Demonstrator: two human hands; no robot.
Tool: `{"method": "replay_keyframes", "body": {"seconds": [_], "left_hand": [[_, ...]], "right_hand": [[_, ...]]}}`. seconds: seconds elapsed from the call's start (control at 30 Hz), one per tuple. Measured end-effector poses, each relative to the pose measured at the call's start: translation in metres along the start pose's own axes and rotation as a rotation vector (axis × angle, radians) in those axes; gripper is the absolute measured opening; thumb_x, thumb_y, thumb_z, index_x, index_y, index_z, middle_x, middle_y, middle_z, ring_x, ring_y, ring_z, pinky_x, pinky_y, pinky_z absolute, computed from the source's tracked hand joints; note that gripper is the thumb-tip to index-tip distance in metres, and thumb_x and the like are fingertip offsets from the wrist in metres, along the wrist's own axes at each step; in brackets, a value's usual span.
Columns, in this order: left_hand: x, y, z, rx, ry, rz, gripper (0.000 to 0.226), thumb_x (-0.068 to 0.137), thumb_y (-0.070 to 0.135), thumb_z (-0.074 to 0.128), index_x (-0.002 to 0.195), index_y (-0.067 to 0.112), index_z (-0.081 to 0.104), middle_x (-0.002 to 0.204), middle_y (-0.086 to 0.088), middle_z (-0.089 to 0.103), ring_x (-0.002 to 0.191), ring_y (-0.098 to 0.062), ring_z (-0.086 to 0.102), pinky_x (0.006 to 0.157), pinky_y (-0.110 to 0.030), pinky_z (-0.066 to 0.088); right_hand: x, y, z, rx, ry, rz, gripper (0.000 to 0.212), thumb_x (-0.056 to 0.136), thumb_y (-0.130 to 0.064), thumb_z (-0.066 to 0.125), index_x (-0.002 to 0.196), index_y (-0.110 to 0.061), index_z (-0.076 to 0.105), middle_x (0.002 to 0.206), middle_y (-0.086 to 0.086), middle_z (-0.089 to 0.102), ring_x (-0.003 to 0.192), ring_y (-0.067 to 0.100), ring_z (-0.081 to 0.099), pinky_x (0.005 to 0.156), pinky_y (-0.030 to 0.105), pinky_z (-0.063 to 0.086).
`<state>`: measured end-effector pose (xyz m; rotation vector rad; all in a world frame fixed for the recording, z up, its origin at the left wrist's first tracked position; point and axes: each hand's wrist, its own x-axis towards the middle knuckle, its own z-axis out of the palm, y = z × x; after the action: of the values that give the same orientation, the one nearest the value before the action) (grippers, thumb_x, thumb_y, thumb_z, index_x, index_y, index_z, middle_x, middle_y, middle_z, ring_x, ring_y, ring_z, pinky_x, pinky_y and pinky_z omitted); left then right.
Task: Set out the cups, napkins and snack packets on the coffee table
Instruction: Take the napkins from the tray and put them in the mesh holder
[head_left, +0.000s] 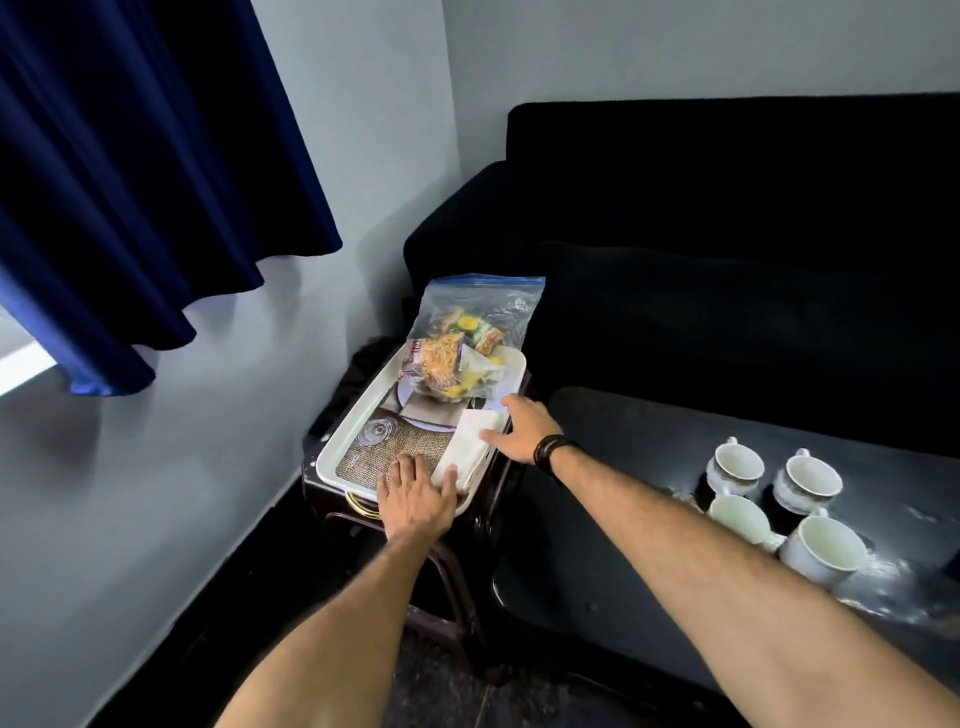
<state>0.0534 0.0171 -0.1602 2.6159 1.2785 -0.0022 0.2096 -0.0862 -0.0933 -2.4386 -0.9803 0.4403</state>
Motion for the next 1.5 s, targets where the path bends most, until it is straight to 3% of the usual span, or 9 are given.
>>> {"method": "replay_keyframes", "body": {"seconds": [0.2,0.4,0.63,0.8,0.9,1.03,1.2,1.37,1.5], "left_hand": [[0.002,0.0,0.01,0.06,0.051,-0.008,0.082,0.092,0.065,0.013,0.155,0.014,0.019,0.164,-0.01,0.015,0.15,-0.024,0.016,0.122,-0.046,0.009],[0.002,0.0,0.012,0.067,0.059,-0.006,0.086,0.088,0.069,0.015,0.155,0.014,0.02,0.164,-0.01,0.015,0.15,-0.024,0.015,0.122,-0.047,0.008],[0.001,0.001,0.01,0.066,0.046,-0.012,0.087,0.088,0.07,0.012,0.156,0.015,0.017,0.164,-0.009,0.012,0.151,-0.023,0.013,0.122,-0.047,0.006],[-0.002,0.002,0.006,0.036,0.04,-0.006,0.088,0.088,0.072,0.009,0.154,0.016,0.023,0.163,-0.009,0.017,0.15,-0.023,0.016,0.122,-0.047,0.007],[0.0,0.003,-0.001,0.01,-0.025,-0.021,0.091,0.089,0.075,0.005,0.156,0.014,0.019,0.164,-0.01,0.013,0.151,-0.024,0.012,0.121,-0.047,0.007],[0.0,0.03,-0.016,-0.161,-0.074,-0.074,0.093,0.091,0.073,0.011,0.156,0.007,0.013,0.164,-0.016,0.011,0.151,-0.028,0.008,0.122,-0.046,0.008],[-0.029,0.12,-0.013,-0.321,0.086,0.275,0.078,0.097,0.062,0.028,0.153,0.008,0.025,0.161,-0.013,0.025,0.15,-0.025,0.017,0.122,-0.04,0.015],[-0.088,0.212,0.013,-0.38,0.065,0.542,0.075,0.098,0.059,0.032,0.154,0.01,0.025,0.162,-0.009,0.023,0.151,-0.021,0.014,0.122,-0.034,0.011],[-0.143,0.265,0.039,-0.429,-0.025,0.757,0.065,0.099,0.052,0.039,0.147,0.009,0.037,0.154,-0.012,0.037,0.145,-0.027,0.029,0.121,-0.035,0.021]], "right_hand": [[0.034,-0.026,0.013,-0.245,-0.057,-0.021,0.072,0.085,-0.053,0.06,0.138,-0.01,0.04,0.135,0.014,0.055,0.13,0.033,0.04,0.102,0.043,0.042],[0.05,-0.026,0.022,-0.358,-0.145,0.088,0.064,0.078,-0.051,0.065,0.129,-0.013,0.051,0.13,0.01,0.057,0.129,0.031,0.038,0.098,0.039,0.04],[0.048,-0.014,0.028,0.116,-0.012,0.179,0.038,0.073,-0.022,0.071,0.11,-0.014,0.069,0.116,0.008,0.068,0.108,0.025,0.063,0.085,0.031,0.055],[0.038,0.002,0.007,0.406,0.154,0.183,0.031,0.077,-0.025,0.076,0.106,-0.013,0.07,0.096,0.002,0.065,0.087,0.014,0.057,0.073,0.021,0.043],[0.025,0.02,-0.026,0.518,0.269,0.181,0.023,0.077,-0.019,0.077,0.097,-0.011,0.07,0.09,0.004,0.068,0.083,0.016,0.063,0.07,0.026,0.052],[-0.007,0.064,-0.083,0.66,0.422,0.19,0.028,0.077,-0.007,0.076,0.102,-0.016,0.066,0.099,0.012,0.069,0.08,0.023,0.069,0.051,0.032,0.059],[-0.074,0.149,-0.143,0.657,0.573,0.304,0.027,0.083,-0.004,0.069,0.107,-0.016,0.063,0.103,0.02,0.068,0.087,0.033,0.071,0.062,0.046,0.061],[-0.162,0.227,-0.168,0.629,0.726,0.486,0.022,0.085,-0.004,0.064,0.104,-0.014,0.064,0.101,0.015,0.068,0.082,0.026,0.068,0.057,0.036,0.06],[-0.228,0.276,-0.165,0.663,0.8,0.621,0.02,0.086,-0.005,0.061,0.103,-0.014,0.063,0.099,0.011,0.066,0.079,0.023,0.065,0.048,0.026,0.056]]}}
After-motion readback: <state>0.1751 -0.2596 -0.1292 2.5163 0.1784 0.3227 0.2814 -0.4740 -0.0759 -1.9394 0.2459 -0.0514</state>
